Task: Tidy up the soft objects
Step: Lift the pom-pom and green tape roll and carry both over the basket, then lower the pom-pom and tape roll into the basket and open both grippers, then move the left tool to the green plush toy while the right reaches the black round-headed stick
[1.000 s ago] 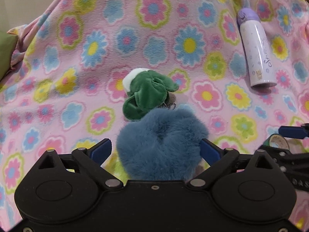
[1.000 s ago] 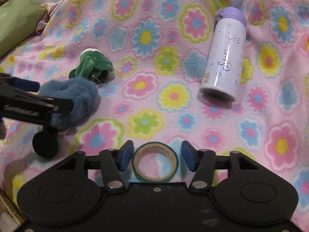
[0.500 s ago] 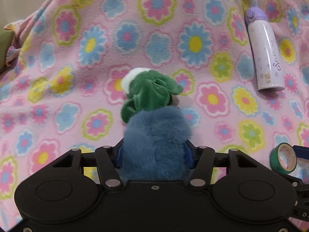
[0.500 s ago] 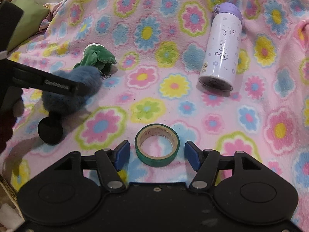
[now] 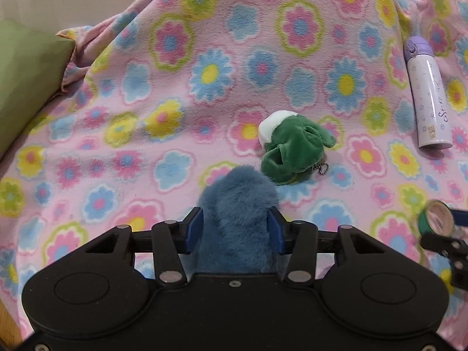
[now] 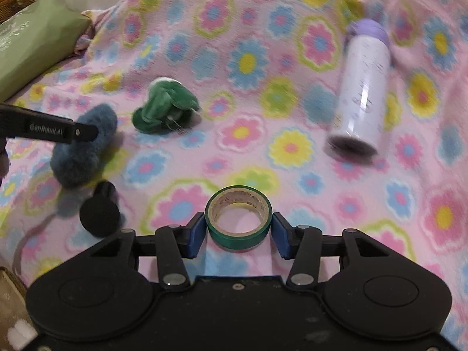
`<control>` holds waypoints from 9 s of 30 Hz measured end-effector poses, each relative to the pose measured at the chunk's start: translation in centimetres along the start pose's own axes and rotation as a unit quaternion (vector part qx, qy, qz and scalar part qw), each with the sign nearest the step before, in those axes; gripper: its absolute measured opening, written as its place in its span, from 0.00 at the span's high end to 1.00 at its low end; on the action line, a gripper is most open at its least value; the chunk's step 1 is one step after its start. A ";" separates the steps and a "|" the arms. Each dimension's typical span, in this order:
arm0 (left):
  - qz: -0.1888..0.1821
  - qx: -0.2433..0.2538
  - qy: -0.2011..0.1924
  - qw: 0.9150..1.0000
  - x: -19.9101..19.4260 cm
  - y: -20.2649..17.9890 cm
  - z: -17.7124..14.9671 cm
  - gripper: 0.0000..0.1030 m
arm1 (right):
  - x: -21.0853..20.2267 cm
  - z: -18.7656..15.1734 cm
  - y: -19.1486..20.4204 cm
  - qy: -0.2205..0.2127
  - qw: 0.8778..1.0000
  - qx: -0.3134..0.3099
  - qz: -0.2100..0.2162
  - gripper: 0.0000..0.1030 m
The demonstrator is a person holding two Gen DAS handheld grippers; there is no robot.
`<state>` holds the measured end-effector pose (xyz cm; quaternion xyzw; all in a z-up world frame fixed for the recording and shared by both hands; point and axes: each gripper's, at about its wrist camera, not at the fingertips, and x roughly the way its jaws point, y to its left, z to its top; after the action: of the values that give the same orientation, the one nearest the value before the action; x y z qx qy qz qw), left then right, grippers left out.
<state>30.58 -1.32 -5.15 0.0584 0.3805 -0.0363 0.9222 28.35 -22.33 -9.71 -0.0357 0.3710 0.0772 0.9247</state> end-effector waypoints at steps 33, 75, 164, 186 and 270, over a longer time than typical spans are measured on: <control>0.001 -0.073 0.000 0.997 0.7 -0.1 -1.1 0.03 | 5.1 0.9 -0.6 -0.007 1.000 -0.002 -0.018 0.12; 0.008 -0.051 0.013 0.999 4.3 -0.9 -2.2 0.04 | 5.0 0.8 -0.9 -0.011 1.000 0.013 -0.011 0.09; -0.041 -0.054 0.055 0.996 -19.0 -2.6 -18.0 0.48 | -22.7 -14.3 9.1 0.014 0.990 0.143 0.005 0.53; -0.038 -0.048 0.051 0.997 -19.2 -2.7 -17.9 0.32 | -22.4 -14.1 9.1 0.020 0.990 0.142 0.006 0.49; 0.012 -0.026 0.062 0.998 -5.6 1.3 -6.2 0.29 | -6.0 -0.3 7.7 0.076 0.997 0.023 -0.002 0.36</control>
<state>22.45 0.95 -5.49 0.0415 0.4370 -0.0116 0.8984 22.60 -15.50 -5.81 -0.0208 0.4414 0.0639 0.8948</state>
